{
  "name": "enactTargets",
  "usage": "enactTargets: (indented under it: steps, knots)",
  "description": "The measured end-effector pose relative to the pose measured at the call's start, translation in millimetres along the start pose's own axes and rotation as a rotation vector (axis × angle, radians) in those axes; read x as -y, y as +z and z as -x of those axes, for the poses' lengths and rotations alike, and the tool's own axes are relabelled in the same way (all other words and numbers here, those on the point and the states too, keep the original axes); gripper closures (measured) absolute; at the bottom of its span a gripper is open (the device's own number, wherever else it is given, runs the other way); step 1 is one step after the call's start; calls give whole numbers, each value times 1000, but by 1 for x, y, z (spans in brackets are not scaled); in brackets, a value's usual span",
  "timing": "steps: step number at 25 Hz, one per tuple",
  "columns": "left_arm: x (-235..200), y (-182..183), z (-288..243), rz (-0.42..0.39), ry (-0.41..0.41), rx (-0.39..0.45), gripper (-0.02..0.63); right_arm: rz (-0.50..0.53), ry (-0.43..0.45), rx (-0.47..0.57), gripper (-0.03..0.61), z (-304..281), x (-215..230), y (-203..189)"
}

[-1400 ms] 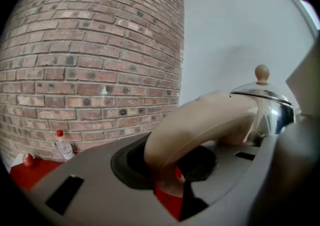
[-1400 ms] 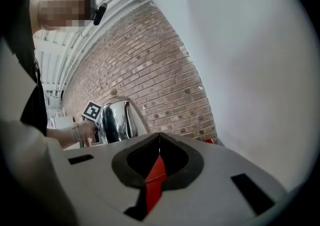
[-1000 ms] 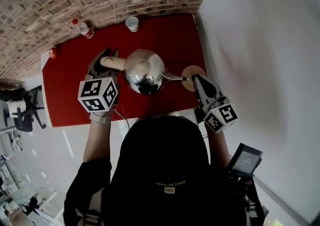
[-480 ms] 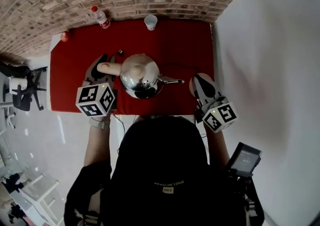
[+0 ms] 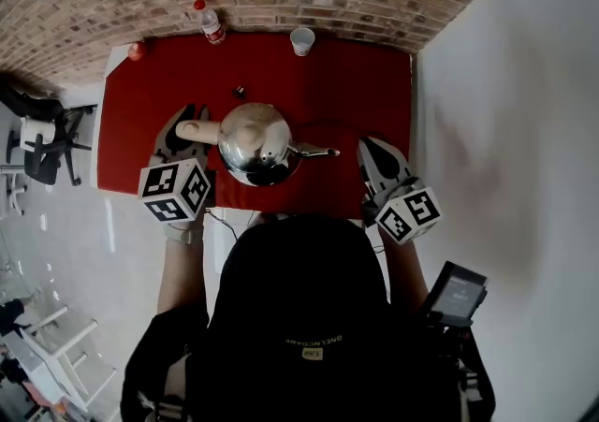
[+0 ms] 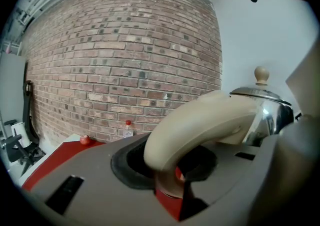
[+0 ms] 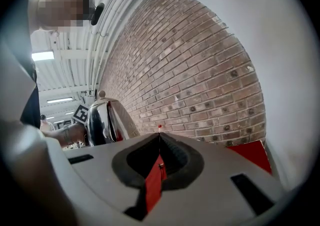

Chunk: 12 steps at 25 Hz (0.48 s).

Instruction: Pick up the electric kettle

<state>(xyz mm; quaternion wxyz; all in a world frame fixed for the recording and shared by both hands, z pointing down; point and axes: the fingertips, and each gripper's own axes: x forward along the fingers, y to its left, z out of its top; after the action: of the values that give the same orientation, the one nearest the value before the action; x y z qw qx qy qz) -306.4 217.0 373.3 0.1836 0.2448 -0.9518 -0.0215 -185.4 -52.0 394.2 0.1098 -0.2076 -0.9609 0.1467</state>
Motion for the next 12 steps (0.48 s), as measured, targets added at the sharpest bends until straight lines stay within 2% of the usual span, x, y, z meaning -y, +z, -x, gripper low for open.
enactTargets:
  steps: [12]
  knots:
    - [-26,0,13,19,53,7,511,26,53,-16,571,-23,-16,-1]
